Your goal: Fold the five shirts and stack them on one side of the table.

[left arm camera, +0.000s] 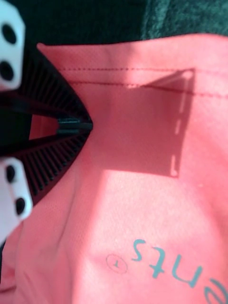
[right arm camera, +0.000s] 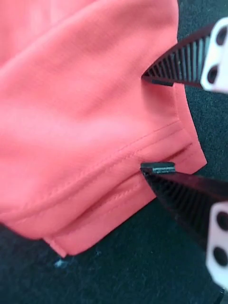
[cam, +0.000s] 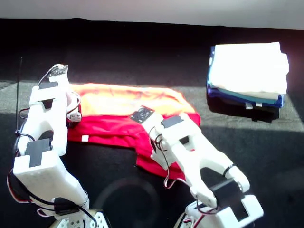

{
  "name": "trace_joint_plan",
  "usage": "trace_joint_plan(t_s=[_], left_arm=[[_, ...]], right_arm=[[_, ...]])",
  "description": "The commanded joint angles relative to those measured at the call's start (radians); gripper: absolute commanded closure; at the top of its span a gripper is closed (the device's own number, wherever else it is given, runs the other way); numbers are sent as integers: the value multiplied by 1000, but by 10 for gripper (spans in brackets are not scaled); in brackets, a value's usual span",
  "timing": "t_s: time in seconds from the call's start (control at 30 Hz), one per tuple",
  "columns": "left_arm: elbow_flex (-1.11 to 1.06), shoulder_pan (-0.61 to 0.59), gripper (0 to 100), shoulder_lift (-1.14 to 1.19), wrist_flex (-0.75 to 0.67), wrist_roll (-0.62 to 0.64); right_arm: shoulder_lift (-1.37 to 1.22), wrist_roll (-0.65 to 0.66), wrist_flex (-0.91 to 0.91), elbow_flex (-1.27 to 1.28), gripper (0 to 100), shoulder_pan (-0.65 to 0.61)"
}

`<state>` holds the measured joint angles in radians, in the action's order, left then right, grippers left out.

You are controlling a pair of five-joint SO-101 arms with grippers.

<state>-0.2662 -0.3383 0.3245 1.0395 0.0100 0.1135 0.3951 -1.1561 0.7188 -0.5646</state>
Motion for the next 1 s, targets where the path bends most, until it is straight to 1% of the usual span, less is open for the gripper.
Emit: trace_joint_plan(t_s=[0.0,0.1,0.23,0.3,0.4,0.63,0.77,0.97], left_arm=[[-4,-10,990,4,-20,5],[-4,-10,990,4,-20,5],[-4,-10,990,4,-20,5],[-4,-10,990,4,-20,5],[-4,-10,990,4,-20,5],[-4,-10,990,4,-20,5],[-4,-10,990,4,-20,5],[-4,-10,990,4,-20,5]], right_arm=[[-38,12,5,-8,744,24],[-36,12,16,-19,800,25],[-35,8,12,-84,993,68],[-35,8,-24,-125,978,99],[-35,12,-101,-197,993,124],[-33,14,-262,-311,993,122],[22,14,-321,-300,993,124],[226,15,-292,-119,993,107]])
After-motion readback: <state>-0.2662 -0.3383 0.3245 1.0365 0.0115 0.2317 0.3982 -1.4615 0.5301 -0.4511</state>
